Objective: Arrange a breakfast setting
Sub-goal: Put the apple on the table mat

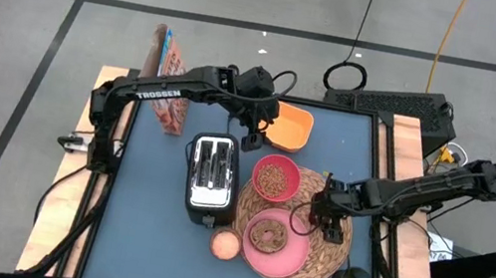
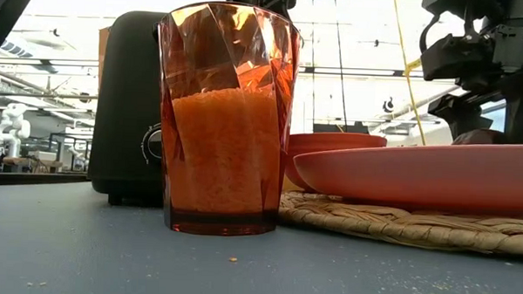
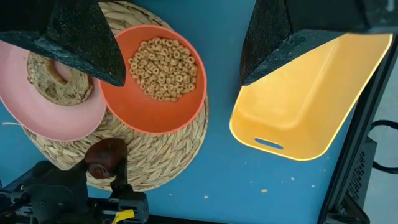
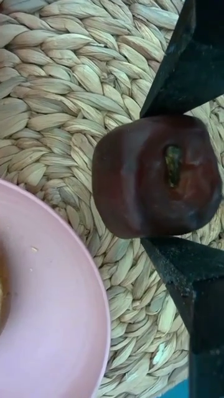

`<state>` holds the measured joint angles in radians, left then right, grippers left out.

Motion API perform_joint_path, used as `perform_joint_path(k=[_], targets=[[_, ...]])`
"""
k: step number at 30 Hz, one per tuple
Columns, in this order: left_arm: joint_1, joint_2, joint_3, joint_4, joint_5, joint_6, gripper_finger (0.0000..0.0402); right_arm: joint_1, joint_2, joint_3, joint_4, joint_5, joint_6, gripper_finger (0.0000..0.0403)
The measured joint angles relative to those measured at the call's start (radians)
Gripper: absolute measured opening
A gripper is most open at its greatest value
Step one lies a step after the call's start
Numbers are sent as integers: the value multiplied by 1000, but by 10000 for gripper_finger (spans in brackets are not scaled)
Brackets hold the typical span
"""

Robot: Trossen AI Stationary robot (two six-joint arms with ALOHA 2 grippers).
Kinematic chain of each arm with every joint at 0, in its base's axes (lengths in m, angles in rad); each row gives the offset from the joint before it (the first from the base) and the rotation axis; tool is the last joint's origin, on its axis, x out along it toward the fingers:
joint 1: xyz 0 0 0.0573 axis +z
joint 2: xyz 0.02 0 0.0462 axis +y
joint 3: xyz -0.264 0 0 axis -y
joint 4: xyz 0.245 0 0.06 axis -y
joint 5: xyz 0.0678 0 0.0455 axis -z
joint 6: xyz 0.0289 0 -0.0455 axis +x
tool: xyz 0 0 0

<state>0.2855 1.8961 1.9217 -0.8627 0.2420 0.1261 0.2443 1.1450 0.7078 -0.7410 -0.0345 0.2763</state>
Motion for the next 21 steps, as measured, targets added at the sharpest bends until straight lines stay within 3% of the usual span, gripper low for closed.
perform_joint_path(k=[21], targets=[[0, 0, 0, 0, 0, 0, 319, 0, 0, 0, 4, 6, -12, 398]])
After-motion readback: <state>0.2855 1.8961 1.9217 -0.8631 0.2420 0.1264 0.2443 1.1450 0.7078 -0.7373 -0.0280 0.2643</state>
